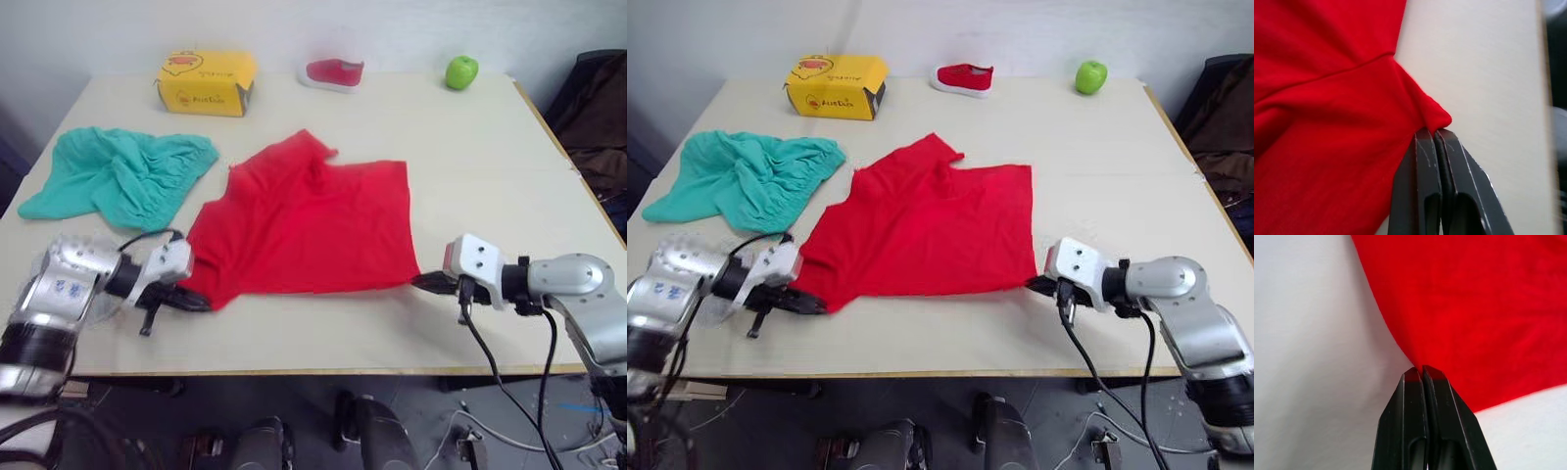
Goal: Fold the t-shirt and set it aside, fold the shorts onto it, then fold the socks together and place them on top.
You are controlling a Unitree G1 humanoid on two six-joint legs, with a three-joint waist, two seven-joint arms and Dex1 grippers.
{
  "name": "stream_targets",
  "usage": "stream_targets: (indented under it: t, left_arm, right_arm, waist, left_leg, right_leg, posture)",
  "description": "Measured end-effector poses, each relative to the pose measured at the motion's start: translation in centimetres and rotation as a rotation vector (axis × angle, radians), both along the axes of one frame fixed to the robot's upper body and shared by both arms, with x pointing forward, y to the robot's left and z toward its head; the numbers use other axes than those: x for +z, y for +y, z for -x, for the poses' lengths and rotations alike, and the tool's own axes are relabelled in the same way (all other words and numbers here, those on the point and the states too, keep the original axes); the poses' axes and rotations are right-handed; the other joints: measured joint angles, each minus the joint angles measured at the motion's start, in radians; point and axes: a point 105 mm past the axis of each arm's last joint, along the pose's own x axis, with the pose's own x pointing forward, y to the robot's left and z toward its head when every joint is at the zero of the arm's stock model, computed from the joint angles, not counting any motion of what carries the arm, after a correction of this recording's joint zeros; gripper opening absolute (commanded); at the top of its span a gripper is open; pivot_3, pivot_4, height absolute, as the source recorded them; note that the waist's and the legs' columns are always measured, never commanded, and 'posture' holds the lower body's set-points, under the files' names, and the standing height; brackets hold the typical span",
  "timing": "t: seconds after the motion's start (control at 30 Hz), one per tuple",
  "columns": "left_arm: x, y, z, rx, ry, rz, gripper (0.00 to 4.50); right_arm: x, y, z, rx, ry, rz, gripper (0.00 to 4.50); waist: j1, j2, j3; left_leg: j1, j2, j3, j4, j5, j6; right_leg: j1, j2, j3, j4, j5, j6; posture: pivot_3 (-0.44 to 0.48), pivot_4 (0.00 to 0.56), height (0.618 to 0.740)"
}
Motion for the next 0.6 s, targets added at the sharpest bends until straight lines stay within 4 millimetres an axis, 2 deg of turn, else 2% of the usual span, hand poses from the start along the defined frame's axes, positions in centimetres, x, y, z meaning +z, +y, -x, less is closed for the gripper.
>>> stream_targets:
  t: [0.1,0.2,0.37,0.43,0.5,0.57,0.6]
  left_arm:
    - [-0.4,-0.1,2.4,-0.008,0.067,0.011,0.01]
    - [-0.4,-0.3,4.1,-0.025,0.096,0.011,0.01]
    - [-0.5,0.5,6.0,-0.002,0.154,0.001,0.01]
    - [-0.1,0.6,6.0,0.004,0.150,0.008,0.01]
    - [0.6,0.1,5.0,-0.001,0.101,0.035,0.01]
    - [2.2,-1.1,0.8,0.050,-0.098,0.135,0.01]
    - [3.3,-1.7,-2.2,0.113,-0.220,0.197,0.01]
  right_arm:
    - [-0.6,-0.5,2.2,0.026,0.078,-0.009,0.00]
    - [-0.4,-0.9,4.6,0.052,0.160,-0.030,0.00]
    - [0.3,-0.6,7.6,0.085,0.295,-0.101,0.00]
    - [0.4,-0.5,7.8,0.093,0.304,-0.107,0.00]
    - [0.8,-0.5,6.9,0.077,0.270,-0.113,0.00]
    - [1.8,-0.3,4.0,0.017,0.156,-0.150,0.00]
    - [2.4,-0.1,2.0,-0.023,0.079,-0.166,0.00]
  waist:
    - [0.009,0.000,0.000]
    - [0.017,0.000,0.000]
    - [0.020,0.000,0.000]
    - [0.022,0.000,0.000]
    - [0.025,0.000,0.000]
    - [0.029,0.000,0.000]
    - [0.032,-0.001,0.000]
  left_leg:
    - [0.000,0.000,0.000,0.000,0.000,0.000]
    - [0.001,0.000,0.000,0.000,-0.001,0.000]
    - [0.001,0.001,0.000,-0.001,-0.001,0.000]
    - [0.002,0.001,0.000,-0.001,-0.001,0.000]
    - [0.002,0.001,0.001,0.000,-0.001,0.000]
    - [0.004,0.000,0.000,0.001,-0.001,0.000]
    - [0.006,0.000,0.000,0.001,-0.001,0.001]
  right_leg:
    - [0.001,0.000,0.000,0.000,0.000,0.000]
    - [0.001,0.000,0.000,-0.001,0.000,0.000]
    - [0.001,0.001,0.001,-0.002,0.000,-0.001]
    - [0.002,0.001,0.001,-0.003,0.000,-0.001]
    - [0.002,0.001,0.002,-0.005,0.000,-0.001]
    - [0.006,0.001,0.002,-0.005,0.001,-0.001]
    - [0.008,0.001,0.002,-0.005,0.002,-0.001]
  posture:
    - [0.000,0.150,0.740]
    - [0.000,0.150,0.740]
    - [0.000,0.150,0.740]
    - [0.000,0.150,0.740]
    - [0.000,0.150,0.740]
    - [0.000,0.150,0.740]
    - [0.000,0.150,0.740]
